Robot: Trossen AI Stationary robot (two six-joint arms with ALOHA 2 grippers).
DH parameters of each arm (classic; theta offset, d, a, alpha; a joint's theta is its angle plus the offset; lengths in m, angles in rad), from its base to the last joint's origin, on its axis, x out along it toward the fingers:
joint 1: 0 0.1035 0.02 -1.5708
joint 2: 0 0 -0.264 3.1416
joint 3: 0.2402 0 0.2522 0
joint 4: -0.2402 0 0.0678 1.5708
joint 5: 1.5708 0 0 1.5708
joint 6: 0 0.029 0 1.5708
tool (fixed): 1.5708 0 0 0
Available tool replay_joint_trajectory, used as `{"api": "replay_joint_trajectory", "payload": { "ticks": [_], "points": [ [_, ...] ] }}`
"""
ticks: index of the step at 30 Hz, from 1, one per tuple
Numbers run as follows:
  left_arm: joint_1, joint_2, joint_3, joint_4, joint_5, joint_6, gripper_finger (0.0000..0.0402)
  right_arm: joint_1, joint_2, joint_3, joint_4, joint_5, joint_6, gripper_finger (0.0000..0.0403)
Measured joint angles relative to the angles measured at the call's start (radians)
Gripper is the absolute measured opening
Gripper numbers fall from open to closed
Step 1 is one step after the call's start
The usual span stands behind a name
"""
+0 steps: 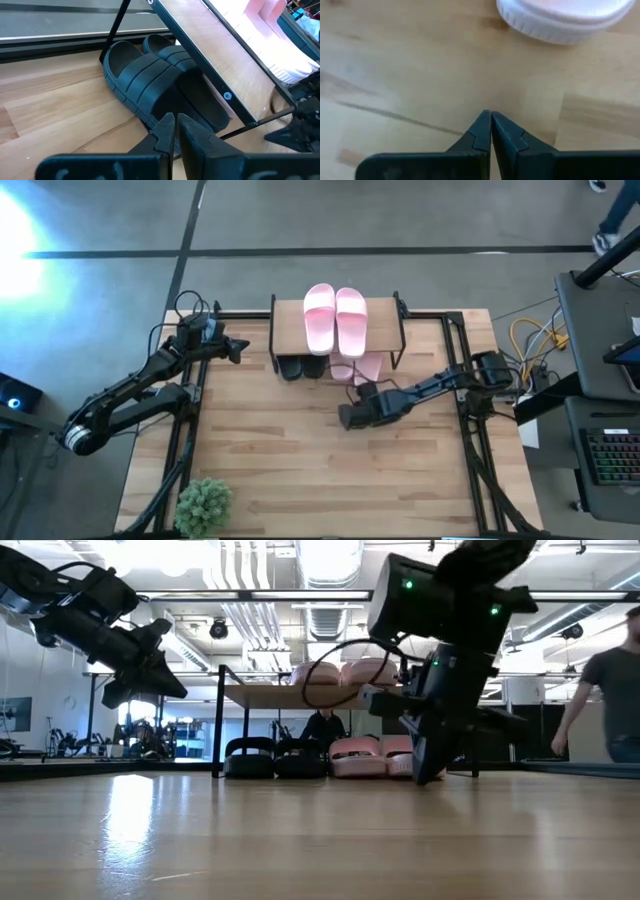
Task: Pick and place slides into the shelf
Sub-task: Adjust the sandals under the shelf, then return to Home Position
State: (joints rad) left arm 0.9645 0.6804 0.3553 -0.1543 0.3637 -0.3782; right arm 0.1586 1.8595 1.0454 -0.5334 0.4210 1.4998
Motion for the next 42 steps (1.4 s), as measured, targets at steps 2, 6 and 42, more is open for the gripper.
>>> {"api": "replay_joint_trajectory", "payload": {
  "ticks": [2, 6, 42],
  "points": [
    [0.0, 0.0, 0.0, 0.0, 0.0, 0.0, 0.0008, -0.018, -0.002, -0.018, 0.023, 0.01, -0.008, 0.0008],
    [0.0, 0.0, -0.001, -0.003, 0.0, -0.001, 0.0008, -0.05, -0.005, -0.044, 0.032, 0.041, -0.025, 0.0008],
    [-0.015, -0.026, 0.006, 0.03, 0.346, -0.007, 0.0008, 0.099, -0.296, -0.037, -0.228, 0.235, 0.112, 0.0008]
  ]
}}
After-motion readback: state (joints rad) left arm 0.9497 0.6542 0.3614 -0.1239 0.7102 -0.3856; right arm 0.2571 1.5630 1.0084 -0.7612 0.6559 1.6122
